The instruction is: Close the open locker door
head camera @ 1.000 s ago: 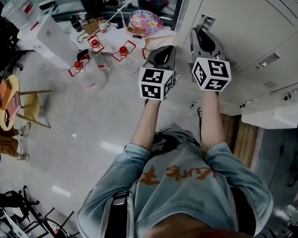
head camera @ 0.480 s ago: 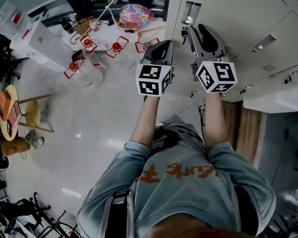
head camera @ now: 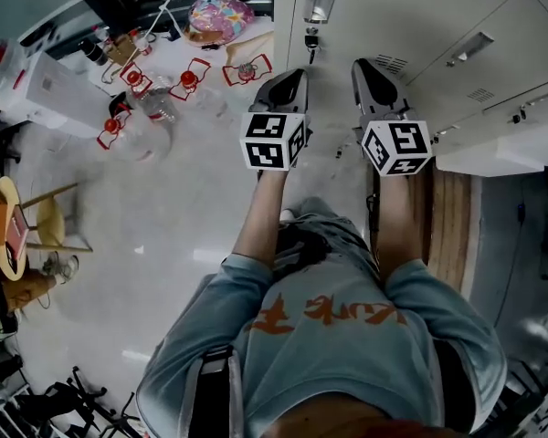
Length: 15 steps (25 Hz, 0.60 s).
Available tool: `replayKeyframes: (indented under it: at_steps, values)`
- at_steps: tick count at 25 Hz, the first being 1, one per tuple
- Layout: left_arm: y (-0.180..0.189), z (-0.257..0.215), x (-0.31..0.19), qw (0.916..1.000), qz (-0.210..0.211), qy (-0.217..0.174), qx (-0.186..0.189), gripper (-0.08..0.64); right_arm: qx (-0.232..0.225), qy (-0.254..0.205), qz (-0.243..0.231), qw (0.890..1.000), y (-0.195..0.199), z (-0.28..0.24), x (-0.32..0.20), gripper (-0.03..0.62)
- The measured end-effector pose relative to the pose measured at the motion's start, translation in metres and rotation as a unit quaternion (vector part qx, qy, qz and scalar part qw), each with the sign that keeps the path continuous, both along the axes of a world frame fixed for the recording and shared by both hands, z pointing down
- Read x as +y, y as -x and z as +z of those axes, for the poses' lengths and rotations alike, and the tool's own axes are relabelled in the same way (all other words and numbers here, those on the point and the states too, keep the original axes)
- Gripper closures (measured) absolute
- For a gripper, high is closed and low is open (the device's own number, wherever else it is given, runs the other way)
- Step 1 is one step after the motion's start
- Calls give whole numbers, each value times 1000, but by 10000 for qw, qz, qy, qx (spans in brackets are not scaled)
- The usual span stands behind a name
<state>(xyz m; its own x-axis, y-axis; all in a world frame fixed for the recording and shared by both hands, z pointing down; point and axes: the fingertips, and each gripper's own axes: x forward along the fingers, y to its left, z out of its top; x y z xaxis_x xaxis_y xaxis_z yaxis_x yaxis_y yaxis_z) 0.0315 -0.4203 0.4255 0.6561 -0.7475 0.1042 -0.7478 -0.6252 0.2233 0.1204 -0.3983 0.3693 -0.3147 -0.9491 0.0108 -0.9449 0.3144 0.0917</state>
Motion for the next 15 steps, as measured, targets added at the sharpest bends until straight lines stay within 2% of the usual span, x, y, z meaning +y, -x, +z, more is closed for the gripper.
replayKeyframes:
  at_steps: [3, 7, 15]
  values:
    - [-5, 10, 2, 9999, 55, 82, -28, 541, 282, 236, 179, 9992, -13, 20, 3, 546]
    - [-1, 18, 2, 9999, 18, 110, -109, 541, 295, 490, 498, 9971, -34, 43, 9, 546]
    - [23, 35, -7, 9983, -512, 112, -242, 541, 291, 526, 533, 9968, -38, 49, 8, 546]
